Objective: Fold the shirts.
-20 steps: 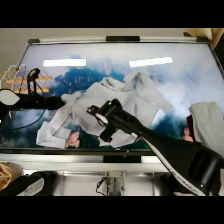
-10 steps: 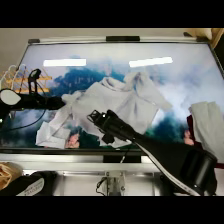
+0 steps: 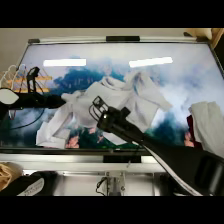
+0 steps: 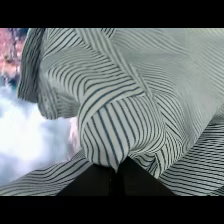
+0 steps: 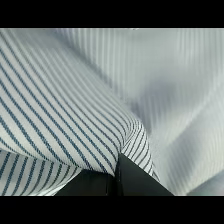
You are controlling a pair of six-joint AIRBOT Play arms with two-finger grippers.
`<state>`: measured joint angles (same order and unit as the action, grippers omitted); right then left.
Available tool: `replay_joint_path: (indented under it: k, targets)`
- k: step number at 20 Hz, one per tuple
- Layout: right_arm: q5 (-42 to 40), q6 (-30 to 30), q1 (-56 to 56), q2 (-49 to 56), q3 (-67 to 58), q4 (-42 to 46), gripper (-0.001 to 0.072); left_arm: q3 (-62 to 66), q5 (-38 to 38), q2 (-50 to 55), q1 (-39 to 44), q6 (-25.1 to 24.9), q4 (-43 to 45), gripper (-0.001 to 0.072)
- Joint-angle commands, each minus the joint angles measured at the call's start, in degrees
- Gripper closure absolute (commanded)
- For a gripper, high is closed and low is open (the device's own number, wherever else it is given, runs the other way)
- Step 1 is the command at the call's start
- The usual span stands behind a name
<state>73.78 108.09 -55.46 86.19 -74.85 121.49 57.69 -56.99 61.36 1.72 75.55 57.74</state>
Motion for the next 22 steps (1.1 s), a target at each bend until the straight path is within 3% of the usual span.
replay_joint_path:
  k: [1, 3, 5, 10, 12, 15, 16, 18, 20, 22]
  targets:
    - [-1.0, -5.1, -0.1, -10.4, -1.0, 13.7, 0.0637, 5.6, 1.0, -4.2, 0.0, -5.4, -8.7, 0.0654]
    - [-2.1, -11.7, -0.1, -17.9, -5.4, 18.9, 0.0637, 13.5, 4.2, -9.2, 0.0, -7.6, -12.8, 0.0655]
    - [-5.1, -16.7, -0.1, -24.9, -13.4, 18.5, 0.0637, 22.9, 10.1, -14.7, 0.2, -7.6, -15.8, 0.0654]
    - [-16.2, -7.4, -3.7, -35.3, -35.2, 7.2, 0.0637, 39.1, 22.3, -25.2, 4.7, -8.9, -16.8, 0.0656]
    - [-15.0, -7.2, -4.0, -36.7, -38.3, -0.5, 0.0637, 41.2, 25.1, -27.2, 4.9, -5.5, -16.9, 0.0656]
    - [-9.2, -4.0, -4.0, -38.6, -38.5, -3.2, 0.0637, 41.9, 19.8, -29.2, 4.8, -3.8, -16.3, 0.0656]
    - [-4.7, -2.3, -4.0, -38.9, -38.5, -1.7, 0.0637, 41.9, 16.2, -29.2, 4.8, -3.4, -14.7, 0.0657]
    - [8.4, -0.8, -4.0, -38.4, -38.5, 4.5, 0.0637, 41.3, 9.4, -28.5, 4.6, 2.1, -7.7, 0.0657]
    - [18.0, -3.0, -4.0, -35.9, -38.5, 14.0, 0.0637, 38.5, 6.4, -26.7, 4.2, 9.2, 2.2, 0.0657]
    - [20.4, -6.9, -2.1, -32.0, -38.5, 18.1, 0.0637, 34.0, 5.6, -22.7, 4.2, 12.7, 9.7, 0.0657]
